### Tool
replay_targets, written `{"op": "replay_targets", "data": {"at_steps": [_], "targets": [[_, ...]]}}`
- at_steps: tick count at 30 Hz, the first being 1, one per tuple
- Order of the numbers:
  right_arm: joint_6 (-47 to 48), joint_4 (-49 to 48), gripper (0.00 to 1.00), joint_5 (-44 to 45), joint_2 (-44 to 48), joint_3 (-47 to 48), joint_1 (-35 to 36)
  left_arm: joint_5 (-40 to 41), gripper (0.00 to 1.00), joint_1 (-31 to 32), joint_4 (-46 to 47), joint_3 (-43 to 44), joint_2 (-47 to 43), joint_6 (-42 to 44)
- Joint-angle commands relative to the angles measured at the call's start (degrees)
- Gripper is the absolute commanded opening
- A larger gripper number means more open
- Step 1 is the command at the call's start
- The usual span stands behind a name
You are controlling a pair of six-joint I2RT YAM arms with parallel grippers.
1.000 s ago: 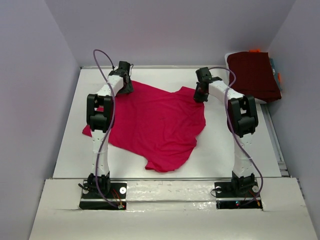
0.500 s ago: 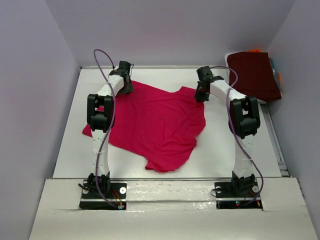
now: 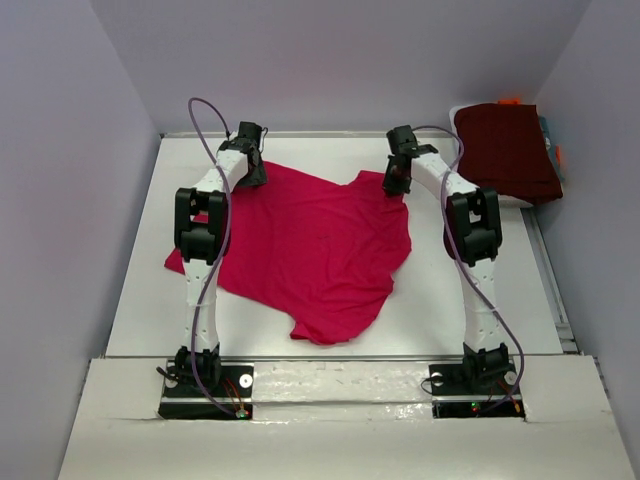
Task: Fold and stack the t-shirts
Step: Flatten out the tshirt
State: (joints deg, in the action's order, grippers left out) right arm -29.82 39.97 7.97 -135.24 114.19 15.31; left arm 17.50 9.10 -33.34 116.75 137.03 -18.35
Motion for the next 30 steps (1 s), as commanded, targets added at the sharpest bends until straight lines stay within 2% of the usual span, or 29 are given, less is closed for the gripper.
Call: {"op": "replay_targets", "data": {"at_steps": [1,9,17,23,26,30], "targets": [[1.0,2.8,0.07,-0.8,-5.3,5.0,-0.5,1.4,0.79,-0.1,-1.5,1.9,0.4,1.0],[1.4,7.1,0.08,-2.4,-12.4,14.6,-2.2,-0.7,0.80,-1.2,-2.9,4.9,3.1,0.2],[1.9,8.8,0.09,-4.5,-15.0,19.9,-4.4,-7.1,0.80,-3.5,-6.4,17.4,10.4,-0.2],[2.6,10.6,0.11,-5.9,-17.2,25.4,-6.1,-12.1,0.79,-5.2,-3.7,18.3,11.2,-1.2],[3.0,9.4,0.16,-7.5,-17.7,27.4,-6.7,-14.0,0.80,-5.2,-2.5,18.5,11.8,-1.5],[4.2,6.3,0.28,-11.3,-17.6,28.0,-7.2,-16.4,0.80,-5.2,-0.8,17.6,12.0,-2.2]]}}
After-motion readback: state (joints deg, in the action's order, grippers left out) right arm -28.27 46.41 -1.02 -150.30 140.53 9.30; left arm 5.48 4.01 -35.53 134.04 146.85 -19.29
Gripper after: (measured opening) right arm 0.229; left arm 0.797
